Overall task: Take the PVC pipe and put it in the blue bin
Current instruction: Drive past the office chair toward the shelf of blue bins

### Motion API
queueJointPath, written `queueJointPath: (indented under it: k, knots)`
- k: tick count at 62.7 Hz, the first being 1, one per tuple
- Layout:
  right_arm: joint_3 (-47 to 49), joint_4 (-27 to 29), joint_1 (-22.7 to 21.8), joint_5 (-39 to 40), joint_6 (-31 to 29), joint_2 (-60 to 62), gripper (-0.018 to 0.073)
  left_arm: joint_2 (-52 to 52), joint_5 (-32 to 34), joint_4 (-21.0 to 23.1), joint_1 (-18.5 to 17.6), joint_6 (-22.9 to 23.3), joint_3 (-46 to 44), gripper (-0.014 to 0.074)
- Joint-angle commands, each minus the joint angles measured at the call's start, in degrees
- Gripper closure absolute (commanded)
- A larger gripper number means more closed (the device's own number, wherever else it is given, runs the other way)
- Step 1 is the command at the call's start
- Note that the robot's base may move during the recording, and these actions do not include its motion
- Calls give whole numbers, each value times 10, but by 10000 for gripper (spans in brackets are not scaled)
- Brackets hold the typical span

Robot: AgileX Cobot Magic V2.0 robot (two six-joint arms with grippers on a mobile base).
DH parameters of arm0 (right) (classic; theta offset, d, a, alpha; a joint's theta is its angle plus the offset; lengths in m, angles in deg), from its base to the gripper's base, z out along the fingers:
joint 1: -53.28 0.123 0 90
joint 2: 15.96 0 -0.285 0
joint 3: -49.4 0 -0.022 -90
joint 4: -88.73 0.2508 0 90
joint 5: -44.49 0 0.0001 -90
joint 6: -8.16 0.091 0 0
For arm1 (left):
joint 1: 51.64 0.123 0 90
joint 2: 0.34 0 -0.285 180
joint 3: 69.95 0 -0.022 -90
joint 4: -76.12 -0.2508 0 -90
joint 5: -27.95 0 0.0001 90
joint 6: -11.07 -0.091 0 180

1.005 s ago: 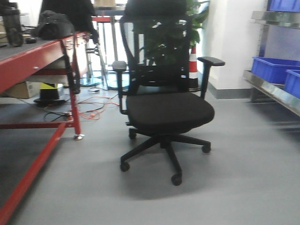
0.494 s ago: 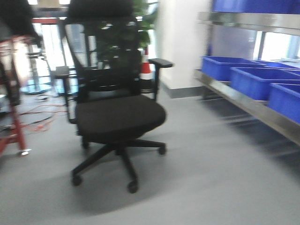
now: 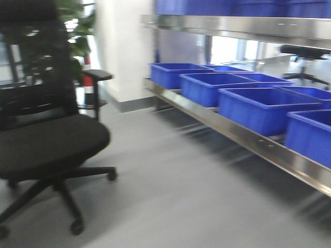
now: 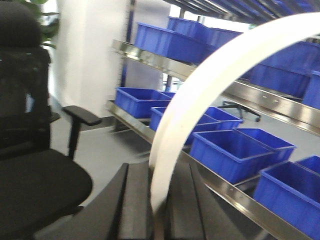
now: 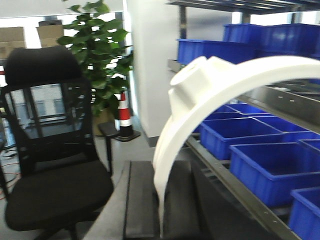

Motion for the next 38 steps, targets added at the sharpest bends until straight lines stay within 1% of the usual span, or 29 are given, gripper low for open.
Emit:
queueJointPath:
  k: [1, 38]
  knots:
    - [-2, -7, 0, 15, -1, 3, 727, 4, 16, 0, -2, 2, -1, 707]
    - [-2, -7, 0, 15, -1, 3, 727, 4, 16, 0, -2, 2, -1, 707]
